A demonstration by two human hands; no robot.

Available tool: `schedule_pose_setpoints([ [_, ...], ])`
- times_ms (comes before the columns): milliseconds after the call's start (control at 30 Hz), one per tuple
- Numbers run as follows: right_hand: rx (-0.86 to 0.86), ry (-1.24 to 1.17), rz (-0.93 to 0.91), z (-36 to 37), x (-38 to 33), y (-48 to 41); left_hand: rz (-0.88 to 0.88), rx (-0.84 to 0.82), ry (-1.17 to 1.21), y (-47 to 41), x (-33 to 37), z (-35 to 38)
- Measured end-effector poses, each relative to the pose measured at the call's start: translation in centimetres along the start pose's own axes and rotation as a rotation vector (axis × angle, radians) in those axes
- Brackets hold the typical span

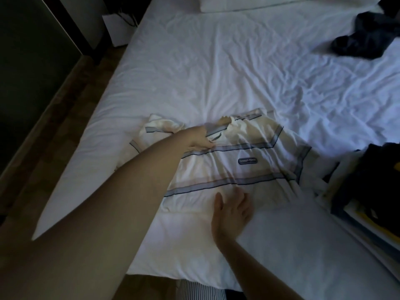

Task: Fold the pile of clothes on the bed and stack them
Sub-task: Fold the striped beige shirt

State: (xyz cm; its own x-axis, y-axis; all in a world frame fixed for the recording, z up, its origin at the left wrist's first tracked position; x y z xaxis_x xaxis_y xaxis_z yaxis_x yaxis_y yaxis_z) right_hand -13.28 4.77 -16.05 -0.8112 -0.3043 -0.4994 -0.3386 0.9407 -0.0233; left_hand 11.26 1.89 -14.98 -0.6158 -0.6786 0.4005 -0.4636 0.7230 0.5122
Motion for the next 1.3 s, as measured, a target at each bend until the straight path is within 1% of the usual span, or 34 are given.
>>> schedule_pose_setpoints([
  [67,-0.128,-0.211,0.238,-0.3,-0.7,1.6,-0.054,-0.002,0.156,1.1,-0.7,0.4],
  [100,-0.220,-0.332,0.364,0.3,-0.9,2.4,-0.090,-0.011,0.216,1.6,-1.0,0.4],
  [133,-0.310,-0.426,0.491,0.4,-0.7,3.1,-0.125,-0.032,0.266,2.3,-1.2,0.4],
  [167,-0.394,-0.538,0.575,0.0,-0.8,3.4,-0.154,-0.069,0.313,3.1,-1.2,0.4],
  [200,-0.385,-0.621,0.662,-1.2,-1.0,3.1,-0.168,-0.098,0.364,4.0,-0.9,0.3],
  [233,-0.410,-0.720,0.793,-1.5,-1.7,3.2,-0.184,-0.126,0.427,4.9,-0.6,0.2],
  [267,-0.452,-0.768,0.909,-1.1,-2.0,4.1,-0.191,-0.143,0.499,5.7,-0.4,0.2],
  [300,-0.508,-0.930,1.051,0.0,-1.9,4.9,-0.194,-0.150,0.563,6.1,-0.4,0.2],
  [333,-0.586,-1.105,1.111,0.4,-2.5,4.9,-0.200,-0.164,0.630,6.2,-0.5,0.4],
  [367,-0.595,-1.159,1.153,0.9,-2.7,4.5,-0.212,-0.168,0.687,6.3,-0.7,0.4],
  [400,-0.657,-1.192,1.128,0.7,-3.3,4.0,-0.218,-0.161,0.741,7.1,-0.1,-0.1],
  [433,-0.704,-1.208,1.061,0.3,-4.0,3.5,-0.222,-0.132,0.772,8.5,0.7,-0.9],
  [467,-0.714,-1.175,1.005,-0.5,-4.1,3.0,-0.224,-0.102,0.804,10.1,1.9,-2.1],
  [500,-0.702,-1.141,0.942,-1.2,-3.8,2.0,-0.216,-0.072,0.840,11.8,3.0,-3.3],
  [567,-0.652,-1.156,0.792,-3.4,-3.2,-0.1,-0.209,0.009,0.913,13.9,3.9,-6.0],
  [633,-0.602,-1.216,0.648,-6.9,-3.0,-3.0,-0.185,0.162,0.997,16.2,4.1,-9.2],
  [667,-0.567,-1.246,0.605,-8.7,-3.3,-4.8,-0.168,0.245,1.046,17.4,4.1,-10.8],
  [733,-0.500,-1.238,0.478,-13.5,-4.8,-8.8,-0.159,0.353,1.147,19.8,4.1,-13.4],
  [833,-0.441,-1.046,0.262,-21.2,-8.4,-12.6,-0.172,0.398,1.111,22.5,4.5,-16.0],
  [900,-0.436,-0.996,0.185,-24.2,-9.8,-13.7,-0.183,0.380,1.114,23.8,5.0,-16.8],
  [1000,-0.406,-0.922,0.077,-26.7,-11.3,-14.9,-0.100,0.436,1.155,25.0,5.6,-18.7],
  [1067,-0.414,-0.815,-0.008,-27.9,-12.1,-15.3,-0.061,0.419,1.111,25.8,5.7,-19.4],
  [1167,-0.401,-0.709,-0.037,-28.6,-12.2,-17.0,-0.031,0.405,1.021,26.1,5.1,-20.2],
  [1200,-0.394,-0.652,-0.054,-28.6,-12.3,-17.6,-0.016,0.389,0.950,26.1,5.2,-20.4],
  [1267,-0.359,-0.475,-0.132,-28.7,-13.0,-18.3,0.003,0.357,0.673,26.4,6.0,-20.4],
  [1300,-0.341,-0.445,-0.179,-29.0,-13.4,-18.6,-0.003,0.370,0.497,26.0,5.9,-20.6],
])
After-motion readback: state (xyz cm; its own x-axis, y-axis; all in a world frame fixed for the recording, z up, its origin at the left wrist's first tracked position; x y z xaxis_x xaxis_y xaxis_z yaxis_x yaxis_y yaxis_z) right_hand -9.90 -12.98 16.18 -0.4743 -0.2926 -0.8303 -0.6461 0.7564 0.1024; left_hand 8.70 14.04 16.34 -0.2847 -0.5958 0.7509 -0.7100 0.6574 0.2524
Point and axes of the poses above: each hand's wrist, its own y-axis away from the middle knuckle, its own z-axis out of the palm, x = y × z, the point moved 6 cm from there along -y, towards the middle knuckle, and after that the axes turned 7 degrees about z, right-handed, at the moved point
